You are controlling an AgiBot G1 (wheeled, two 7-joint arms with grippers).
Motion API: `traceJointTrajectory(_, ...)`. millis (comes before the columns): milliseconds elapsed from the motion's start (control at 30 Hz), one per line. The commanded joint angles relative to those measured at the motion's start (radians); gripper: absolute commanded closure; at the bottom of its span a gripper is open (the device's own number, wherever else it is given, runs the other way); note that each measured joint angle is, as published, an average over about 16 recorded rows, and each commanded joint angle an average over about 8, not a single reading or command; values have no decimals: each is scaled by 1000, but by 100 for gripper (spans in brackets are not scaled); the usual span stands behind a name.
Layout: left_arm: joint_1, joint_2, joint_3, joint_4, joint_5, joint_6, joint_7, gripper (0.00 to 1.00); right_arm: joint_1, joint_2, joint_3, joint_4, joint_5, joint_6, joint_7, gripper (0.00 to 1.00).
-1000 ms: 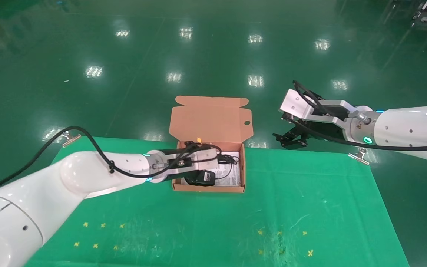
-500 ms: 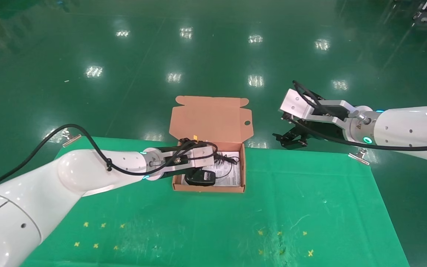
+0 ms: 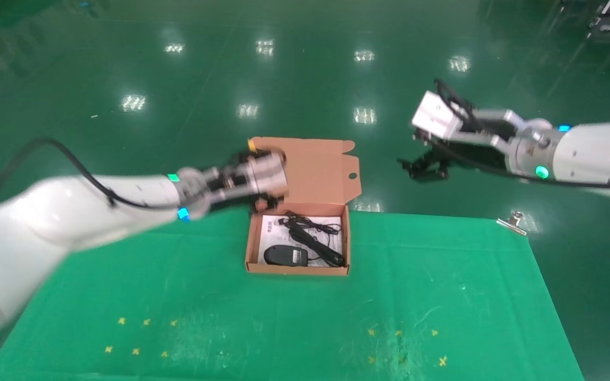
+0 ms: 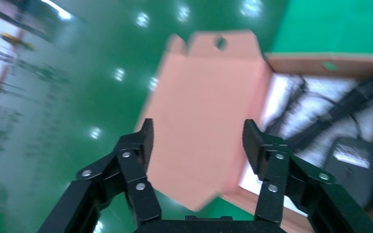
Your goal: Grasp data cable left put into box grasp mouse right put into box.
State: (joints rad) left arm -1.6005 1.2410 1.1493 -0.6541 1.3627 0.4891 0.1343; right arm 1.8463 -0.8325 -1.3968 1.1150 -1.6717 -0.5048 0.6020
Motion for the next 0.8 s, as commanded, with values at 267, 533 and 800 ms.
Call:
traceJointTrajectory(267,-22,-94,-38,-139,-21,3,-58,0,20,20,27,32,5,-28,-33,0)
traceJointTrajectory(533,43,-162,-139,-203,-96,124,-92,0,-73,45,158,49,116,-143,-79,0)
traceJointTrajectory(800,118,-235,-253,-270,-180,262,-128,0,-181,72,306,68,244,-274,-131,0)
